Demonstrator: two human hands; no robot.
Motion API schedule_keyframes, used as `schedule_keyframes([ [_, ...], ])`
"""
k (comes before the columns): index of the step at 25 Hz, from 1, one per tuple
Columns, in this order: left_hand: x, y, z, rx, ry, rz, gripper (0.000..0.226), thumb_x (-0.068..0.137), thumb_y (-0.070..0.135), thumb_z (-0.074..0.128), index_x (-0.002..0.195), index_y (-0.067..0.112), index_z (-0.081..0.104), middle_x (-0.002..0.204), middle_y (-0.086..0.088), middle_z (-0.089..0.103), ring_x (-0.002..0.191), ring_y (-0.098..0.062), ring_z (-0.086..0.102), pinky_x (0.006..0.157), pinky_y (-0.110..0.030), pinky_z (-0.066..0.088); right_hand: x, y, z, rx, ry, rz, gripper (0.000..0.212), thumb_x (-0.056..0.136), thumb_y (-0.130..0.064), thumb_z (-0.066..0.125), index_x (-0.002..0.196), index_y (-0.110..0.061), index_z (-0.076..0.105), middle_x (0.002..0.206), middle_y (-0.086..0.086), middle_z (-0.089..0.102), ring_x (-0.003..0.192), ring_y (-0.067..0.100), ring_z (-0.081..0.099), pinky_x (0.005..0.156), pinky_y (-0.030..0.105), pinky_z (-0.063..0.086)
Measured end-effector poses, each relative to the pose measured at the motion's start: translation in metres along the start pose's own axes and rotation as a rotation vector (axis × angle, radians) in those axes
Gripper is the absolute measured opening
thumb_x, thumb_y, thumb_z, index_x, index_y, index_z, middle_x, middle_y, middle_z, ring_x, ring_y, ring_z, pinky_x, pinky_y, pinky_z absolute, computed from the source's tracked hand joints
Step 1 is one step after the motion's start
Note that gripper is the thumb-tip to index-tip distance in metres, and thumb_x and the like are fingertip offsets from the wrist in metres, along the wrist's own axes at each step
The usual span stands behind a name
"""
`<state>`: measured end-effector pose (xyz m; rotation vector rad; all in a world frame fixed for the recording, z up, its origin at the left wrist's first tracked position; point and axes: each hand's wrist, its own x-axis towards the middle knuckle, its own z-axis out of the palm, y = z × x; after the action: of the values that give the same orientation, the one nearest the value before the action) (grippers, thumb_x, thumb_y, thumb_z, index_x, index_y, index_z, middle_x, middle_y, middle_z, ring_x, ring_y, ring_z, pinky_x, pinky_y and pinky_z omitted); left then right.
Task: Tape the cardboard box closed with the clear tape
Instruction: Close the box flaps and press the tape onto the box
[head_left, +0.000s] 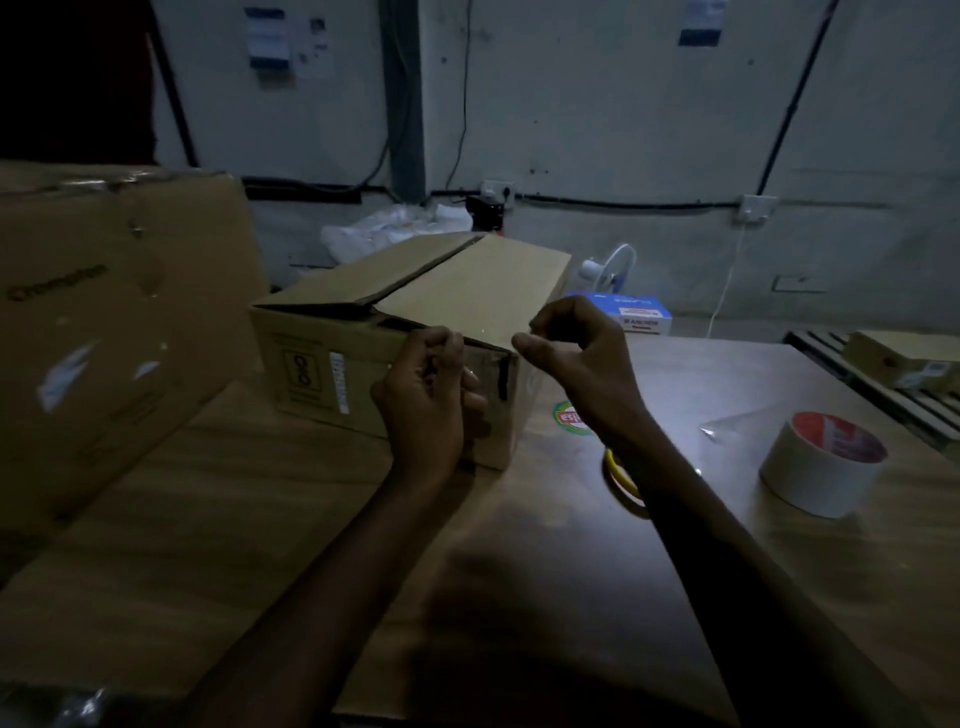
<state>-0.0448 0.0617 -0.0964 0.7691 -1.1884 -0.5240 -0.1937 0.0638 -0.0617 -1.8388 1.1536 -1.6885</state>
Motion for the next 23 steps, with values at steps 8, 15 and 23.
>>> schedule_keyframes([
  [8,-0.012,-0.015,-0.005,0.094,-0.053,-0.034,0.015,0.098,0.022,0.055,0.085,0.027,0.061,0.063,-0.004,0.060,0.050,-0.013,0.063,0.049,-0.033,0.055,-0.013,0.029,0.011,0.080,0.107,0.039,0.031,0.076,0.002,0.076,0.103,-0.008,0.064,0.061,-0.012,0.062,0.063,0.003,0.060,0.067,0.018,0.048],
  [15,-0.012,-0.024,-0.003,0.339,-0.099,0.092,0.011,0.098,0.033,0.049,0.094,0.041,0.055,0.072,0.020,0.058,0.076,-0.024,0.063,0.077,-0.051,0.052,-0.015,0.027,0.006,-0.202,0.118,0.022,0.017,0.074,-0.018,0.081,0.071,-0.025,0.065,0.067,-0.014,0.064,0.063,-0.003,0.060,0.063,0.015,0.049],
  [23,-0.012,-0.013,0.004,0.387,-0.104,0.031,0.014,0.100,0.024,0.051,0.095,0.021,0.064,0.070,0.015,0.059,0.067,0.005,0.055,0.079,0.006,0.023,-0.011,0.031,0.008,-0.231,0.163,-0.059,0.021,0.074,-0.019,0.081,0.072,-0.017,0.060,0.082,-0.001,0.057,0.079,0.016,0.059,0.067,0.034,0.053],
])
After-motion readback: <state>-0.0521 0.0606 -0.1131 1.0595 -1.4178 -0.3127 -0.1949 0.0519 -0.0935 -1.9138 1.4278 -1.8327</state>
